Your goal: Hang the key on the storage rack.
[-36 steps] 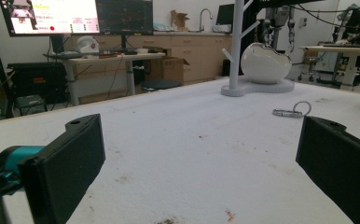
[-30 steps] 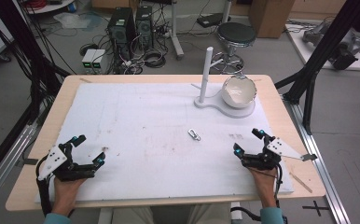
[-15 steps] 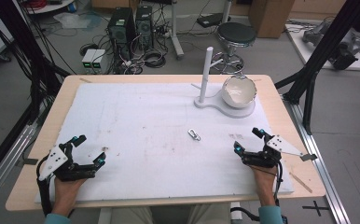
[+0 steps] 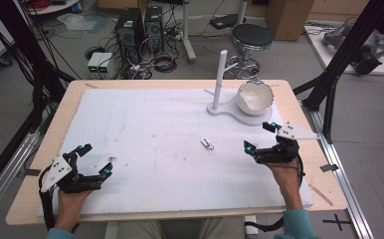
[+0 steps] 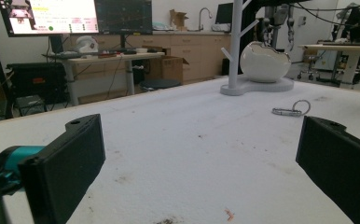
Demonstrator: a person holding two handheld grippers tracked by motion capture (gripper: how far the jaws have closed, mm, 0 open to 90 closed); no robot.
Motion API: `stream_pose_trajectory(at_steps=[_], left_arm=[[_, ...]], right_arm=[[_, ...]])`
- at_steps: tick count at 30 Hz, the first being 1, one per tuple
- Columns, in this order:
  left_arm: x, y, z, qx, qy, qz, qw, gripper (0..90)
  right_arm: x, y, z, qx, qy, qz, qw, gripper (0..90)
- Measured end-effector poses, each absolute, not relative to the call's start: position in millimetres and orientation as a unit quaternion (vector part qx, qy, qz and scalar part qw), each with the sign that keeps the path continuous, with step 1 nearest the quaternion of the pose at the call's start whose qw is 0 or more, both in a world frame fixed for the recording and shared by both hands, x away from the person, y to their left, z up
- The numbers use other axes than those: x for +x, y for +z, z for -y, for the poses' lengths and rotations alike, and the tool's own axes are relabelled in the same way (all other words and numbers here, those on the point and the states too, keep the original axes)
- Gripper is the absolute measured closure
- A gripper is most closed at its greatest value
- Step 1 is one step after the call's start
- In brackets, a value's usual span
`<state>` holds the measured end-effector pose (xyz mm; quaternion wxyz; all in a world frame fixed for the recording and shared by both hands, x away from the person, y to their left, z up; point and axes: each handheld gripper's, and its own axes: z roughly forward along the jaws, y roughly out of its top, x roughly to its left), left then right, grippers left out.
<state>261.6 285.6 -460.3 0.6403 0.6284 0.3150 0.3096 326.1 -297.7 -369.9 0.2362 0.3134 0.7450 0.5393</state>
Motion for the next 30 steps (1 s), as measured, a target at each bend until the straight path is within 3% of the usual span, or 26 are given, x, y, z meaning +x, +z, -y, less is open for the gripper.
stream_pose_trajectory(at_steps=[12,30], left_arm=[[262.5,-460.3,-286.4,0.626,0.306,-0.320,0.642,1.7],[262.2,-460.2,-286.0,0.628,0.308,-0.319,0.640,1.7]], right_arm=[[357.7,-328.2,263.5,0.279,0.489,-0.808,0.173,0.6],[391.2,-346.1,216.5,0.250,0.366,-0.889,0.118,0.6]])
